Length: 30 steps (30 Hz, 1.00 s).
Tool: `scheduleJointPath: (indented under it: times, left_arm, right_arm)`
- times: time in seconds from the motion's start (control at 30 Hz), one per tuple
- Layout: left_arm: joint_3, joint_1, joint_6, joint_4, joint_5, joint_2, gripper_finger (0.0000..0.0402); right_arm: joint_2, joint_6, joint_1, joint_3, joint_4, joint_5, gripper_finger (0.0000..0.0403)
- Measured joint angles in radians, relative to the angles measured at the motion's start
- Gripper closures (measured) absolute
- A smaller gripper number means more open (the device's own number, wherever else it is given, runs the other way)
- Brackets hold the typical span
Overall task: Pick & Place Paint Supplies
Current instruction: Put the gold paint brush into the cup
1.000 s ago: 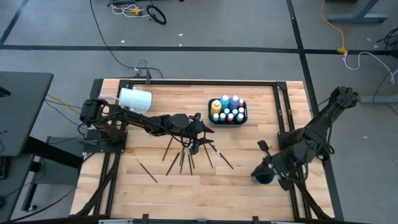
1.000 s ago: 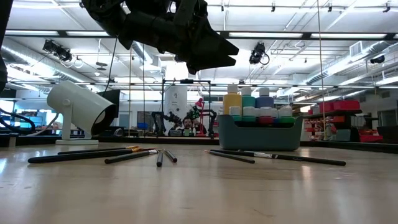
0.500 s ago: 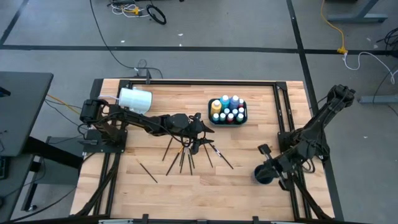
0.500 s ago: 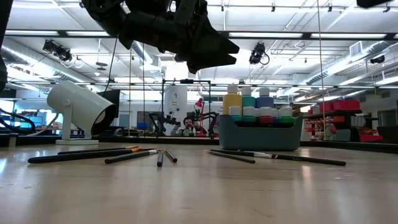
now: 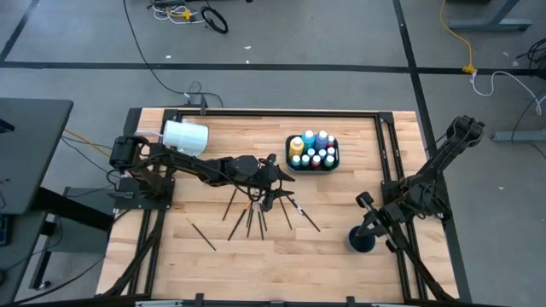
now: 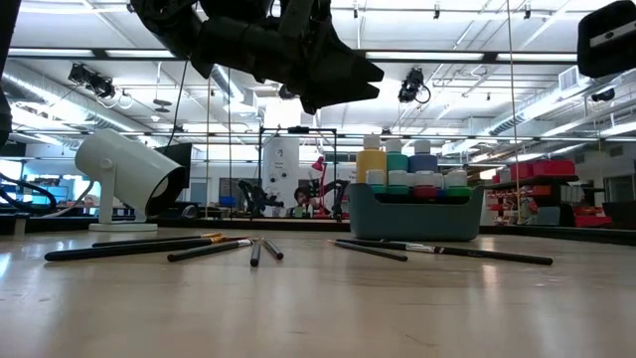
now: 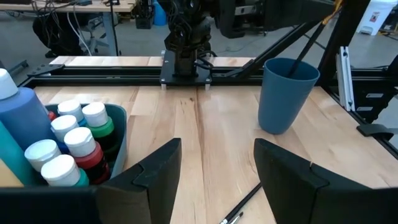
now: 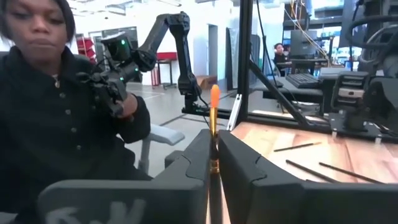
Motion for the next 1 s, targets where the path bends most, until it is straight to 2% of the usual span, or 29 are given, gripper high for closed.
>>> scheduleJointPath:
  times: [0.33, 0.5, 0.7, 1.0]
  left_arm:
    - [0.0, 0.0, 0.002, 0.0, 0.0, 0.0, 0.0191]
    - [0.0, 0.0, -0.02, -0.001, 0.0, 0.0, 0.0191]
    - [0.0, 0.0, -0.02, -0.001, 0.0, 0.0, 0.0191]
    - [0.0, 0.0, -0.02, 0.0, 0.0, 0.002, 0.0191]
  right_arm:
    - [0.002, -0.009, 0.0, 0.001, -0.004, -0.004, 0.0326]
    - [0.002, -0.037, -0.006, 0.001, 0.014, 0.002, 0.0323]
    - [0.002, -0.122, -0.037, 0.001, 0.062, 0.071, 0.0322]
    - [0.002, -0.026, -0.076, 0.002, 0.063, 0.076, 0.0325]
